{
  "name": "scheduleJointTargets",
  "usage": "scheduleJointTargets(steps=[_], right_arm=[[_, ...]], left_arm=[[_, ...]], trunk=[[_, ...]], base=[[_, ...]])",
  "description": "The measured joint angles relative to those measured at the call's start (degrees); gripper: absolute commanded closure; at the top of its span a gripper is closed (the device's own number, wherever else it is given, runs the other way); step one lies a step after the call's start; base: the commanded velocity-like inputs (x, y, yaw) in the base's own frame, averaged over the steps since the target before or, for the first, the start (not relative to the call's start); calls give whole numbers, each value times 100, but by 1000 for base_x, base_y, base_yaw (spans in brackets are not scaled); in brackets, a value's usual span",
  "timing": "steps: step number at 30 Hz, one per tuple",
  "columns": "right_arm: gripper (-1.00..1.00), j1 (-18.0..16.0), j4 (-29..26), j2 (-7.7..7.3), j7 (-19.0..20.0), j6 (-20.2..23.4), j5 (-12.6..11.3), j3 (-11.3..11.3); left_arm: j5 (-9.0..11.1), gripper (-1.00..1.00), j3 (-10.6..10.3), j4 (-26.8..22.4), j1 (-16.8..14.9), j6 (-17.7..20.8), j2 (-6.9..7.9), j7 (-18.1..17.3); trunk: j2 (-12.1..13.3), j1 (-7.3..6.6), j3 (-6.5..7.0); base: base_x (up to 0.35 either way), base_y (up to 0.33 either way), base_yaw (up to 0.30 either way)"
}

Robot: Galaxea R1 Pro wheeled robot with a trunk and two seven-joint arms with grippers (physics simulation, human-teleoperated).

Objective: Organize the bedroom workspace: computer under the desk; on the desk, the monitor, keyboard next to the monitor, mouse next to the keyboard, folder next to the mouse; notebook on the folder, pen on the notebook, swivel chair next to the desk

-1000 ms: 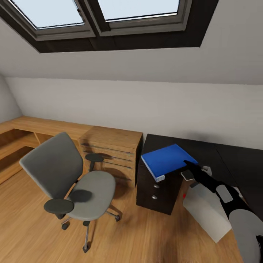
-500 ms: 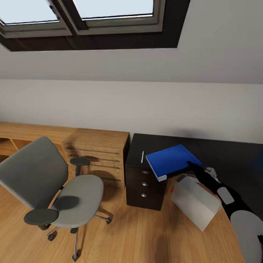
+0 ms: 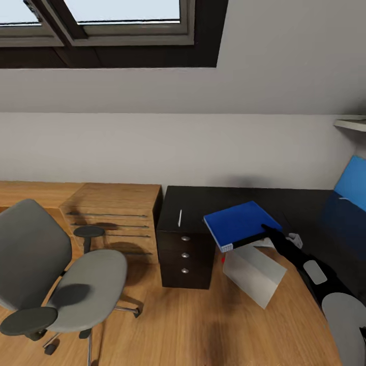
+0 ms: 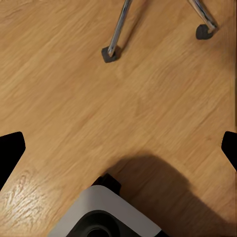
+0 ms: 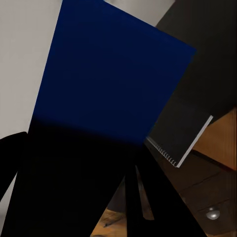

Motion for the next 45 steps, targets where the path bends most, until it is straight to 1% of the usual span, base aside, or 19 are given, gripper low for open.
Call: scheduleJointTargets(steps=[41,45], right_arm=[[100,0,8,21,2,-19,0,2],[100,-1,9,23,16,-24,-1,6]], left_arm=[[0,-100,0,0,0,0,0,-6],[0,-100,0,-1,1,0,-2,-3]], trunk=[[0,0,0],[0,0,0]], base=[[0,0,-258],[0,0,-154]])
